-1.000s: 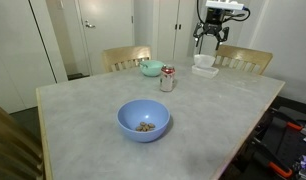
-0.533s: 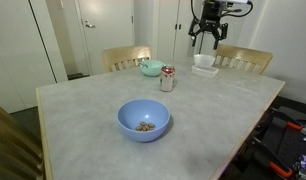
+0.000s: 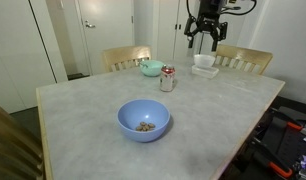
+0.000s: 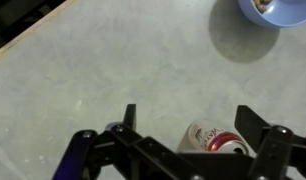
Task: Move the can to the left, then move the plastic box and the bowl to the right
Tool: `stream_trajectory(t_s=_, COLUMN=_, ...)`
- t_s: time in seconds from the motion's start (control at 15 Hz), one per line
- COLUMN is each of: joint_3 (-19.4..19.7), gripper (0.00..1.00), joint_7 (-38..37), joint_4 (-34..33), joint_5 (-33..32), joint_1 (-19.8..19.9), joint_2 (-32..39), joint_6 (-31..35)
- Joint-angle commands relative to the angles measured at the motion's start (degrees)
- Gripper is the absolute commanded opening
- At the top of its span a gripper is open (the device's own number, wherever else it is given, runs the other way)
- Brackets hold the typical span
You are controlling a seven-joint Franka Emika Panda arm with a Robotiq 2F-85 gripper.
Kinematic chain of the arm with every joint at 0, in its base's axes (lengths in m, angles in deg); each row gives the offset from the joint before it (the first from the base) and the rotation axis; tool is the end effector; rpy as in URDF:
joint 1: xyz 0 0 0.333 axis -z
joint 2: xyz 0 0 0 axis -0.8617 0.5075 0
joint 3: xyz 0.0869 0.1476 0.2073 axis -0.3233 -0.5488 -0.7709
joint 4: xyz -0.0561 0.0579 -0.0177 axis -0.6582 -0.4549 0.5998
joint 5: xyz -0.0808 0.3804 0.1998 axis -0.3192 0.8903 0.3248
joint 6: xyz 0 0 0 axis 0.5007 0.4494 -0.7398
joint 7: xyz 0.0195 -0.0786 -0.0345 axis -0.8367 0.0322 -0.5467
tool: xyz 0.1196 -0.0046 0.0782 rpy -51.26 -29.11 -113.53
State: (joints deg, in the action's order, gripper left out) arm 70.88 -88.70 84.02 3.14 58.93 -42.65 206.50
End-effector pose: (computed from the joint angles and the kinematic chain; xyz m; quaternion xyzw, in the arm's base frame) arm 0.5129 0.0192 0.2314 -0.9472 0.2943 0.0920 0.0876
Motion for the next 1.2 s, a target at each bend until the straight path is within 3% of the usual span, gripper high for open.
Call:
stream_trajectory(t_s=0.0, joint_3=-2.43, gripper=1.00, joint_7=0.55, joint_4=5.49, joint_5=0.71, joint_1=-1.61, joint_2=-3.76, joint_6=3.67)
stream_trajectory(t_s=0.47, joint_3=-8.22, gripper=1.00, joint_7=2.16, joint_4=11.19, joint_5=1.31, joint_1=-6.87, joint_2=-5.73, joint_6=9.66)
stream_trajectory(t_s=1.13, joint_3=-13.80, gripper=1.00, joint_7=2.71, joint_4=10.99, joint_5=1.46, joint_1=-12.46, joint_2=-1.03, joint_6=14.12)
